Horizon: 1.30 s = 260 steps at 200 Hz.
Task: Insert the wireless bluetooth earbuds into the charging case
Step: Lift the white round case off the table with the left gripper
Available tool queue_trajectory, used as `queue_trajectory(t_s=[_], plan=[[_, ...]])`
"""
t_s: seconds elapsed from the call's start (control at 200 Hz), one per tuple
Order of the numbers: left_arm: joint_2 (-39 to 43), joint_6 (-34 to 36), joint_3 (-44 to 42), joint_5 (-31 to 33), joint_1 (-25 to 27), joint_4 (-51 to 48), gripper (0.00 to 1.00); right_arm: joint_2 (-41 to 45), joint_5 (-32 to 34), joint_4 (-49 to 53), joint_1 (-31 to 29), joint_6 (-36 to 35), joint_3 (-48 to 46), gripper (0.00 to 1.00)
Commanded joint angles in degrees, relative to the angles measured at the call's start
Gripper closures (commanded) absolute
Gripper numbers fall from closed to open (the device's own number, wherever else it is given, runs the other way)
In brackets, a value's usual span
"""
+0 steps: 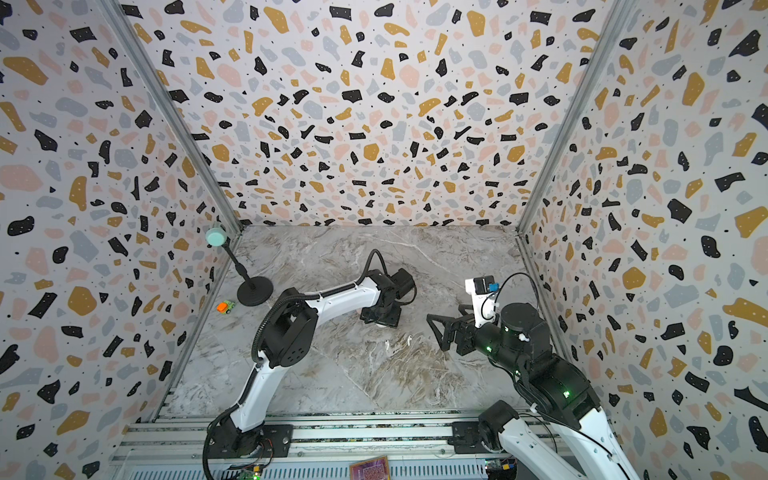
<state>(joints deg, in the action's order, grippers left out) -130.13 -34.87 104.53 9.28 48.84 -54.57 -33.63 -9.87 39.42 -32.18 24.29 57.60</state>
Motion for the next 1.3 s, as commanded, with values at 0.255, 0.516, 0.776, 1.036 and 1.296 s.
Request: queue_trajectory(t_s=[0.255, 0.516, 0.776, 1.036, 1.296], plan=[[-5.0, -8.9, 0.1, -8.2, -0.6, -1.3, 0.23, -0.4, -1.3, -0.6, 0.2, 0.0, 2.0, 0.02], [-4.2, -12.6, -4.3, -9.3, -2.4, 0.9, 0.34, -0.4, -1.3, -0.3, 0.2, -0.2, 1.7, 0.02], [-4.4, -11.1, -4.4, -8.7, -2.4, 1.5, 0.53, -0.9, -1.8, -0.8, 0.2, -0.1, 1.3, 0.02], [-2.5, -4.9, -5.4, -6.1, -1.7, 2.5, 1.00, -1.5, -2.8, -1.5, 0.2, 0.4, 0.9, 0.02], [6.1, 5.0, -9.8, -1.8, 0.4, 6.8, 1.00, -2.1, -3.9, -1.6, 0.2, 1.1, 0.3, 0.02]])
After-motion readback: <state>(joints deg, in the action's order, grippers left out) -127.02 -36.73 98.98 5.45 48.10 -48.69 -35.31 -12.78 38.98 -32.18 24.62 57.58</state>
